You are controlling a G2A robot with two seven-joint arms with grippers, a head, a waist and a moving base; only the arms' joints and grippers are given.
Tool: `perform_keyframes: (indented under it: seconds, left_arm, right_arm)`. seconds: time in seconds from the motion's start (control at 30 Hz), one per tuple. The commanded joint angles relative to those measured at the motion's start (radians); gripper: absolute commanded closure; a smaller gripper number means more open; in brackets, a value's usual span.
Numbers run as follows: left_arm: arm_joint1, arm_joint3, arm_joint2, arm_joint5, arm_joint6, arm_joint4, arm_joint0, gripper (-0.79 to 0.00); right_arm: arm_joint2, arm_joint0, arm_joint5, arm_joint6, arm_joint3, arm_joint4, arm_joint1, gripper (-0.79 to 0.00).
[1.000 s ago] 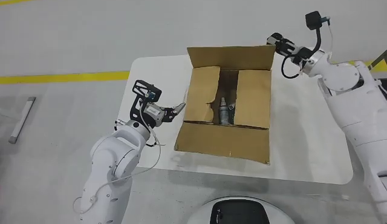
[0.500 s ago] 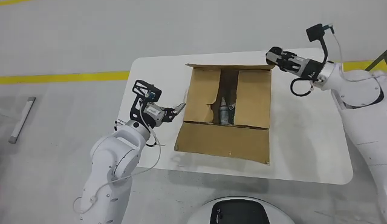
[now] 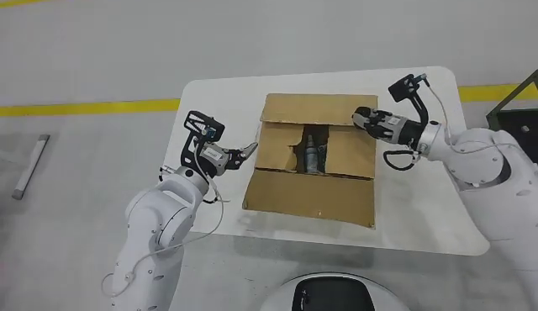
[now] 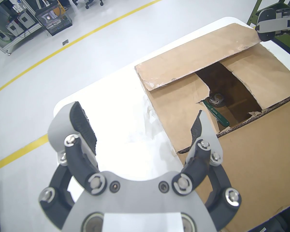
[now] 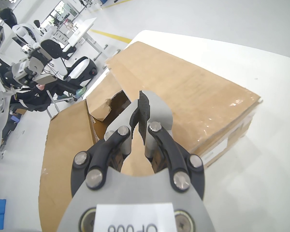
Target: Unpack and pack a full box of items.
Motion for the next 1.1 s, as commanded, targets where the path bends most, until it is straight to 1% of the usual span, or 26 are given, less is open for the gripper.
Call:
perform_keyframes:
  seconds: [0.0,0.13,0.27,0.4,0.57,0.63,0.8,0.93,1.07]
  left_arm:
    - [0.000,0.000,0.000,0.000,0.000,0.000,0.000,-0.785]
    - [0.000,0.000,0.000,0.001,0.010,0.002,0.007,-0.785]
    - [0.008,0.000,-0.019,-0.067,0.032,-0.003,0.028,-0.785]
    - [0.018,0.012,-0.062,-0.128,0.035,0.018,0.044,-0.785]
    - [0.028,0.034,-0.124,-0.130,0.054,0.037,0.062,-0.785]
    - [0.033,0.045,-0.159,-0.128,0.049,0.048,0.080,-0.785]
    - [0.047,0.055,-0.218,-0.164,0.047,0.099,0.150,-0.785]
    - [0.050,0.059,-0.219,-0.178,0.054,0.110,0.201,-0.785]
    - [0.050,0.062,-0.173,-0.191,0.071,0.116,0.227,-0.785]
  right_arm:
    - [-0.001,-0.007,0.030,-0.024,-0.002,-0.009,-0.001,0.000]
    - [-0.007,-0.013,0.072,-0.049,-0.011,-0.006,-0.003,0.000]
    - [-0.011,-0.010,0.096,-0.051,-0.014,-0.001,-0.003,0.000]
    - [-0.021,-0.017,0.098,-0.055,-0.024,-0.008,-0.003,0.000]
    - [-0.011,-0.029,0.134,-0.128,-0.046,-0.016,-0.005,0.000]
    - [-0.010,-0.033,0.138,-0.133,-0.053,-0.020,-0.005,0.000]
    - [-0.008,-0.039,0.138,-0.138,-0.048,-0.031,-0.003,0.000]
    - [-0.008,-0.041,0.160,-0.170,-0.044,-0.034,-0.005,0.000]
    - [-0.016,-0.033,0.169,-0.184,-0.039,-0.040,-0.008,0.000]
